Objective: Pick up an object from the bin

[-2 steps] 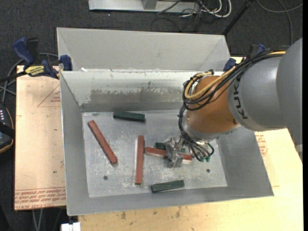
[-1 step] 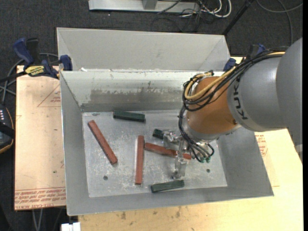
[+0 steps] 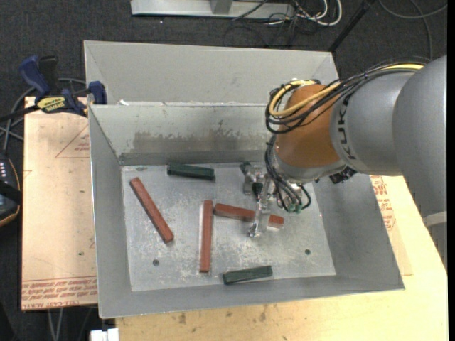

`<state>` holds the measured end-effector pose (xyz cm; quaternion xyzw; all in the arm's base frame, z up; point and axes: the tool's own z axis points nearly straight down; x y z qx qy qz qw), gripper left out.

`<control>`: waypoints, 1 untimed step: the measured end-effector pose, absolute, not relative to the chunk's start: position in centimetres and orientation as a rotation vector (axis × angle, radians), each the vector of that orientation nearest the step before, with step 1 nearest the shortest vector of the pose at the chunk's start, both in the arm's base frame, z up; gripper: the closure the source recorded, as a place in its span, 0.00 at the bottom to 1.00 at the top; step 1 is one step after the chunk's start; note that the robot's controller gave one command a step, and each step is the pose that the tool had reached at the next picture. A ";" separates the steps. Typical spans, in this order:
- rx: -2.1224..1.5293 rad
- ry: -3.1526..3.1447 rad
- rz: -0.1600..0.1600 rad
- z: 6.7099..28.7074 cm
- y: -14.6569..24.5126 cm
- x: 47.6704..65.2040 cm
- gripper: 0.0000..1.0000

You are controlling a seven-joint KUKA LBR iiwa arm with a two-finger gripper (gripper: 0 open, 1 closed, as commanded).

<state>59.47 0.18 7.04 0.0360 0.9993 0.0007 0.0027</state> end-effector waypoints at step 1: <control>0.112 3.136 0.002 7.1 0.2 59.4 1.00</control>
Offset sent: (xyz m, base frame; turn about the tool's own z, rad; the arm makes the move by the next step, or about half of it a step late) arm 0.0000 0.0000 0.0000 0.0000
